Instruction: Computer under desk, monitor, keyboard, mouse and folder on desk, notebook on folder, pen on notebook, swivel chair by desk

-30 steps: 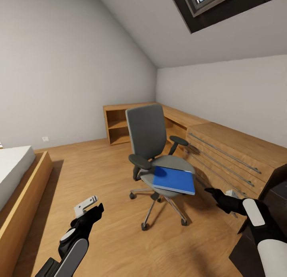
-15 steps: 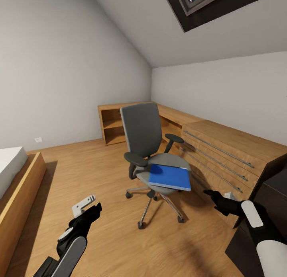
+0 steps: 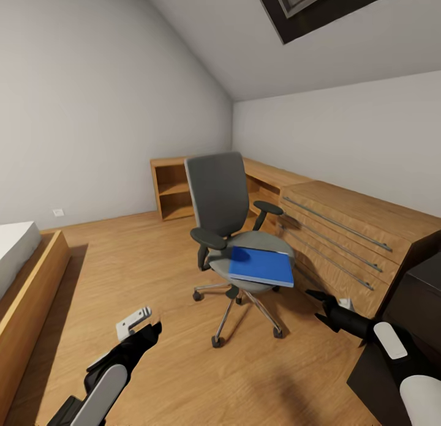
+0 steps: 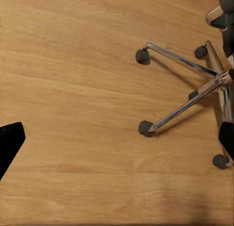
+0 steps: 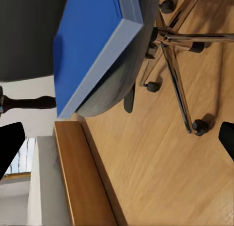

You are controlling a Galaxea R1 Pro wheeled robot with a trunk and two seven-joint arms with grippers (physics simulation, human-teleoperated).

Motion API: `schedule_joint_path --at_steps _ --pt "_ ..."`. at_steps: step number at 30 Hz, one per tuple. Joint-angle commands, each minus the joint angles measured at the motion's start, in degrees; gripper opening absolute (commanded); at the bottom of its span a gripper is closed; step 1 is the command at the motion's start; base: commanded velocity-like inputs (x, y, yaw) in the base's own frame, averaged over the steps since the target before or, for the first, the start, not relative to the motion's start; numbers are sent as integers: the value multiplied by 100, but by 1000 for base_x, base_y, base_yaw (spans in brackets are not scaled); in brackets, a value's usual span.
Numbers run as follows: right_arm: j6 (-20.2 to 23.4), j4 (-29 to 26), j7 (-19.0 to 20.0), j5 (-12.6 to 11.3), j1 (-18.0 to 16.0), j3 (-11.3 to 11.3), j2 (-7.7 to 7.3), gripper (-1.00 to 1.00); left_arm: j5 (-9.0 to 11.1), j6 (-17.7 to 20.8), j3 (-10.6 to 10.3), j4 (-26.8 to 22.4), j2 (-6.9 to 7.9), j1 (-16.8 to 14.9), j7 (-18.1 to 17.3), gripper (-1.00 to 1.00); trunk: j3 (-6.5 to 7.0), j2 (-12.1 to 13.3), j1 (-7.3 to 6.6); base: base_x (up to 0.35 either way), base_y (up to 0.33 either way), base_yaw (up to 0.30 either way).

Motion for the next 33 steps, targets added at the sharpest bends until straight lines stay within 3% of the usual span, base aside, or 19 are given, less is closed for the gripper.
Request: schedule_joint_path --at_steps 1,16,18,23,28,33 --pt "42 7 86 20 -6 -22 -8 100 33 27 -14 -7 13 -6 40 100 -24 -44 22 0 0 0" --pt "-26 24 195 -20 -7 -125 36 100 16 1 -287 2 6 -5 50 100 -294 -646 351 0 0 0" --pt "-28 26 202 -131 -7 -149 66 100 15 0 -292 2 6 -4 51 100 -329 -726 395 0 0 0" --pt "-36 26 179 -730 -7 -173 203 100 21 -1 -296 2 5 -6 52 100 -419 -927 505 0 0 0" --pt "-24 26 188 -936 -7 -182 238 100 20 -1 -298 2 5 -4 49 100 -509 -1127 615 0 0 0" --pt "-5 26 201 -977 -7 -193 242 100 22 -1 -386 3 5 -6 49 100 -599 -1328 724 0 0 0"
